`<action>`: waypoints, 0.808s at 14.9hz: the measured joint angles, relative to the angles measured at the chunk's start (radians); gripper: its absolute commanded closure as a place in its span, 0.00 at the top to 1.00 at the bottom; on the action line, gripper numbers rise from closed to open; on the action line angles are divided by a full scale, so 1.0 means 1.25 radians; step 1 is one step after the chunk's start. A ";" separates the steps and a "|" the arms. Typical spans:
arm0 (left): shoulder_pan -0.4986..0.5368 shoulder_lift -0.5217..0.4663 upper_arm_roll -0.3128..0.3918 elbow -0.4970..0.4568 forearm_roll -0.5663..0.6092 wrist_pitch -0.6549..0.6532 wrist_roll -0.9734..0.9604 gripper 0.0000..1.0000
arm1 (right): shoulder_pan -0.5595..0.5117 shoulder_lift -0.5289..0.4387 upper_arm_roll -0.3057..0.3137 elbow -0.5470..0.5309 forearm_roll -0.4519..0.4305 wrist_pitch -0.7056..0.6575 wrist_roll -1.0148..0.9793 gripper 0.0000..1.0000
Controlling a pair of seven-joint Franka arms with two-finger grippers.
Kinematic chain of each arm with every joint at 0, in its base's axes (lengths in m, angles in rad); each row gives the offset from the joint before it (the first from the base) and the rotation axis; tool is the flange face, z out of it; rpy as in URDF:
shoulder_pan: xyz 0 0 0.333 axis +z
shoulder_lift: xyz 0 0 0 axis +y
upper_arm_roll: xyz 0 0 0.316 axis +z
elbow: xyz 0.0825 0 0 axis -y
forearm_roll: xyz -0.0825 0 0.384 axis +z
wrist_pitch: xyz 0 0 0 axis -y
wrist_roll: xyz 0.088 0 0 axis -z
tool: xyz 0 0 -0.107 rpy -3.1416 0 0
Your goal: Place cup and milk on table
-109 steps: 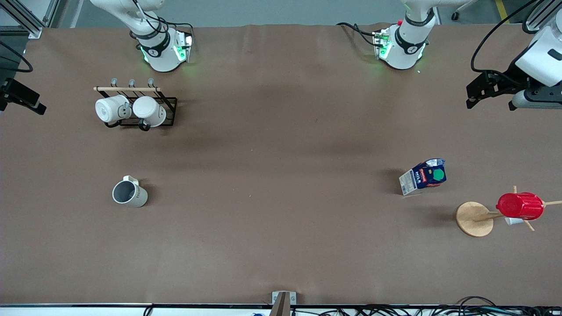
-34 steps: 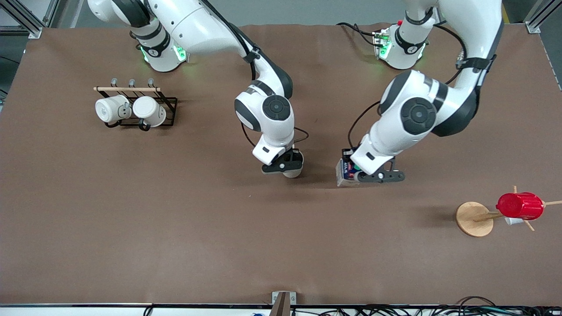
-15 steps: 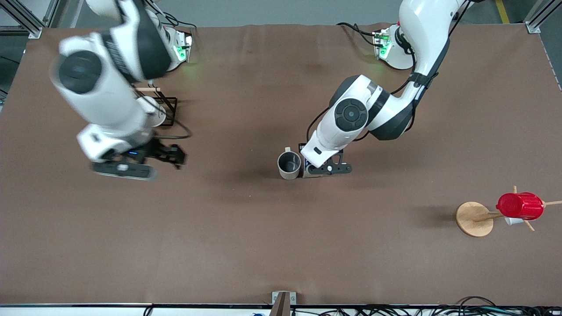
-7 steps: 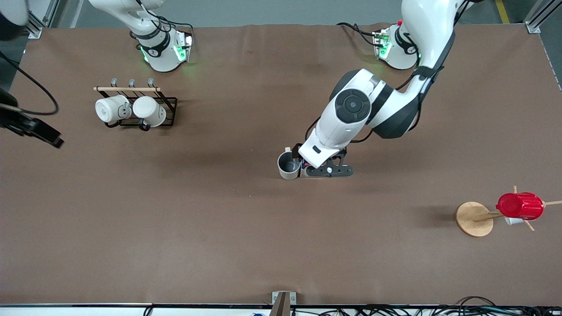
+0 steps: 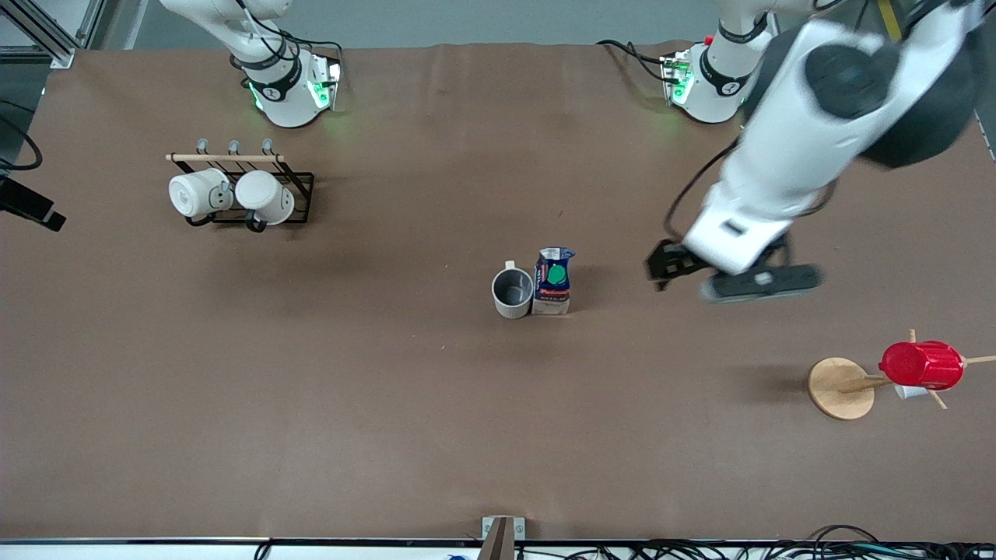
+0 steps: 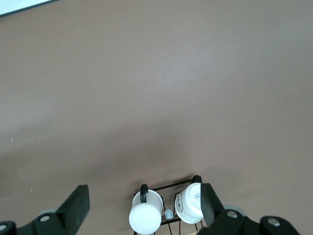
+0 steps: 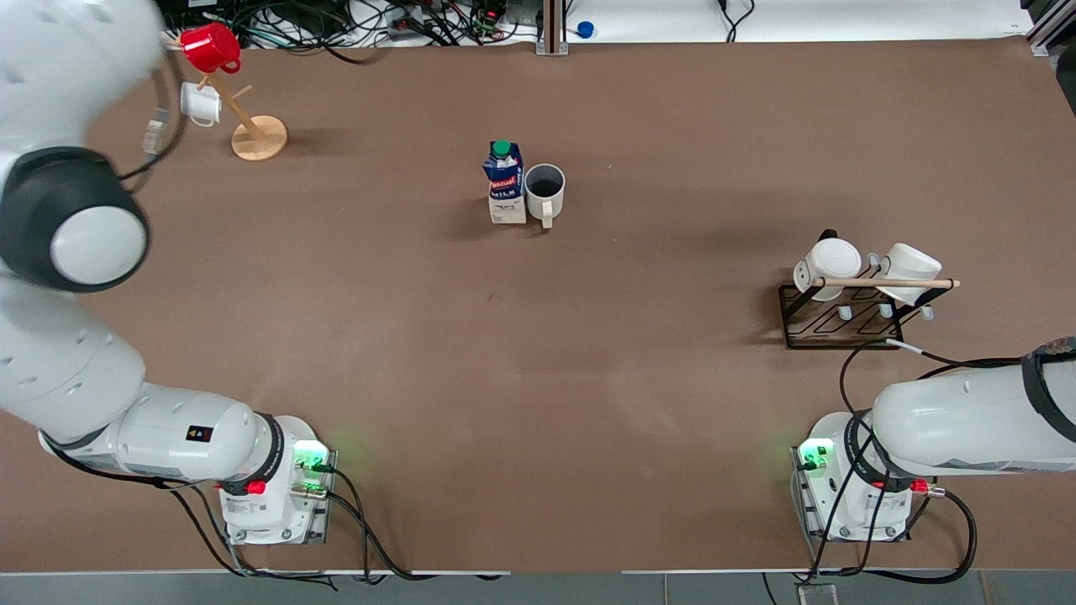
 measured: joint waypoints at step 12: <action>0.125 -0.201 0.051 -0.103 -0.059 -0.212 0.258 1.00 | 0.018 0.000 0.007 0.000 0.001 -0.015 -0.001 1.00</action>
